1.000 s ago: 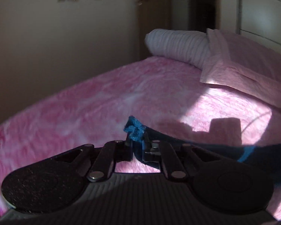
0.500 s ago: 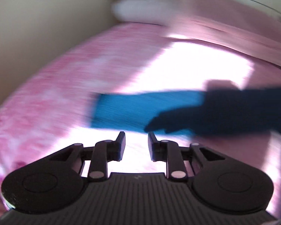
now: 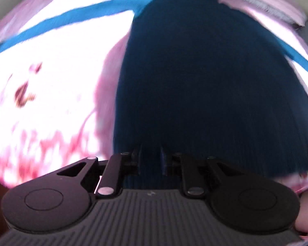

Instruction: Fold clothes

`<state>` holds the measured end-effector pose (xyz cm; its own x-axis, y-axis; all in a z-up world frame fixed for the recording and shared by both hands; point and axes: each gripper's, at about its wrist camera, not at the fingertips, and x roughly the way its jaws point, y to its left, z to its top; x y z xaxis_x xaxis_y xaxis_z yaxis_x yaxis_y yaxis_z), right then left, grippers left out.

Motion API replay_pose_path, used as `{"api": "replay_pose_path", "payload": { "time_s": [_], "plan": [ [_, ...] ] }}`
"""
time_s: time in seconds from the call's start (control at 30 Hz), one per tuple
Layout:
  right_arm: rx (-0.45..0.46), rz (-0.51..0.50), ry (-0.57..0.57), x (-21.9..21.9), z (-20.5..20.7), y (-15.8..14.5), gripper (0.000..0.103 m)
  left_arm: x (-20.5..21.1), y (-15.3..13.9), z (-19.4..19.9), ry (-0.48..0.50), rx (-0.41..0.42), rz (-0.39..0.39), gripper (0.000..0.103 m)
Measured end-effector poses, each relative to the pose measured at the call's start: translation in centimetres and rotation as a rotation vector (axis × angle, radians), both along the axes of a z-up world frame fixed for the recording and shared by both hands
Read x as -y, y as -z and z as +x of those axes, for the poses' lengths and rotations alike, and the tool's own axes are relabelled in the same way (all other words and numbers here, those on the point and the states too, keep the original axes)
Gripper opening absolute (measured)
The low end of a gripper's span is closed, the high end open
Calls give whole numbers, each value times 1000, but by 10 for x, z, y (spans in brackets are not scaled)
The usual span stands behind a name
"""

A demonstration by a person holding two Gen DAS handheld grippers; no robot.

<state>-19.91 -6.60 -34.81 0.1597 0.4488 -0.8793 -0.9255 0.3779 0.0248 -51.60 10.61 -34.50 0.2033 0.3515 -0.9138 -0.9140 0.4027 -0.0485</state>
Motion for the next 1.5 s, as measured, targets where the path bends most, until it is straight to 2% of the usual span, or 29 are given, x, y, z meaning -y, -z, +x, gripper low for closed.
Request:
{"api": "replay_pose_path", "payload": {
  "time_s": [0.13,0.2,0.3,0.4,0.43,0.53,0.6,0.7,0.87,1.0,1.13,1.5],
  "plan": [
    [-82,-169,33,40,-2,-6,70,50,-26,1,-56,-155,-97,16],
    [-107,-121,61,65,1,-30,70,71,-59,8,-59,-151,-72,16],
    [-150,-54,85,87,5,-78,70,101,-118,29,-47,-118,-3,22],
    [-192,7,68,92,5,-128,70,125,-179,52,-11,-91,103,31],
    [-196,33,54,93,3,-145,70,132,-199,55,1,-87,144,37],
    [-183,110,-18,98,-9,-194,70,155,-243,52,23,-74,229,42],
    [-144,139,-71,106,-22,-218,70,171,-265,51,33,-63,271,43],
    [-101,142,-117,120,-43,-235,70,199,-265,47,30,-59,269,43],
    [-121,103,-139,161,-65,-232,70,236,-267,43,42,-61,257,43],
    [-101,78,-126,164,-54,-249,70,244,-281,48,60,-50,273,44],
    [-80,86,-125,162,-48,-265,70,252,-297,50,61,-42,300,51],
    [-92,35,-146,172,-53,-257,70,269,-286,53,77,-61,275,51]
  ]
}}
